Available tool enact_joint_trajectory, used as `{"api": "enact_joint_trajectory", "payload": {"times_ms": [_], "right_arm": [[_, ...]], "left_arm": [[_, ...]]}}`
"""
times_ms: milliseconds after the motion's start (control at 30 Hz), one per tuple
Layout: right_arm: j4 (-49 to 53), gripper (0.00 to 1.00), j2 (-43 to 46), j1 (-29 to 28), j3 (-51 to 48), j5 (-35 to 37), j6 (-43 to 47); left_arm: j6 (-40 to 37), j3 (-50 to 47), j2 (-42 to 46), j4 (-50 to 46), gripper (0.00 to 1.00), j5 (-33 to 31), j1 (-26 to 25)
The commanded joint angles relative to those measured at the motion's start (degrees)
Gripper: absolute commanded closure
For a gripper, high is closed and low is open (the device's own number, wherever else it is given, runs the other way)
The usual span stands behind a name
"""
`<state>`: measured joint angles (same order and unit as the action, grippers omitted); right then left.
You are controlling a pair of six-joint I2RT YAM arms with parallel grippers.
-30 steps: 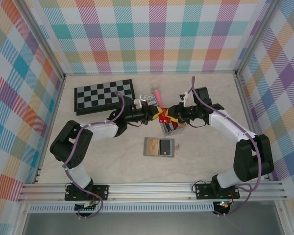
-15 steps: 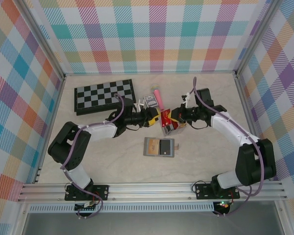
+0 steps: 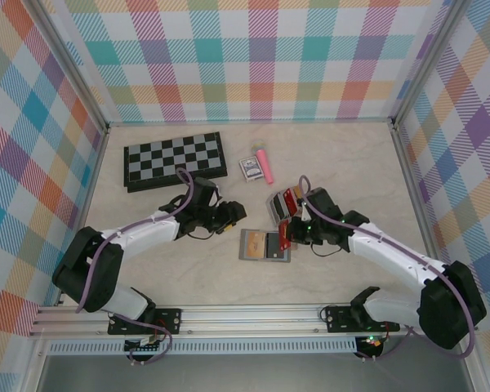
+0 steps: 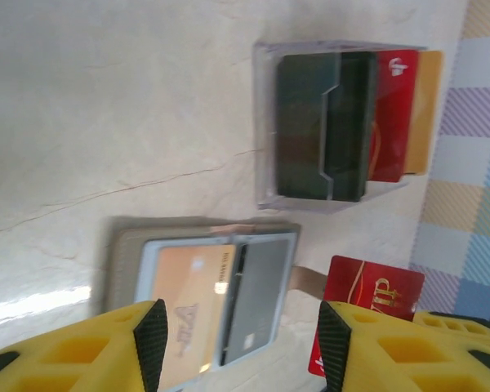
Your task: Put the credit cards into the card holder
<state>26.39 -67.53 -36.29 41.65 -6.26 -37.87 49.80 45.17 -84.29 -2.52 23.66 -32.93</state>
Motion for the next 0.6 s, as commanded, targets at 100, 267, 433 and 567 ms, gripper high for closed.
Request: {"api": "enact_joint_trajectory", "payload": {"times_ms": [100,267,433,567], "right_arm": [[2.3,0.96,-1.6,-3.7,0.6,7.3,-2.2],[3.3,0.96,-4.0,-4.8,1.2,10.2,-2.6],[3.4,0.96,-5.5,-4.8,0.1,13.2,-4.4],[-0.2,0.96,-5.5,-4.8,-1.4,11.8,-4.7]], "left_arm": [[-3.3,0.6,-2.2,-3.6,0.45,-0.8,-1.4],[-3.8,1.0,-4.3,-3.8,0.45,-1.1,-2.8],[-5.1,3.0,-7.8,-5.3,0.44,-0.8,-4.3],[-5.9,4.3,-9.8,-7.0,0.45,-2.1,-5.3]]}}
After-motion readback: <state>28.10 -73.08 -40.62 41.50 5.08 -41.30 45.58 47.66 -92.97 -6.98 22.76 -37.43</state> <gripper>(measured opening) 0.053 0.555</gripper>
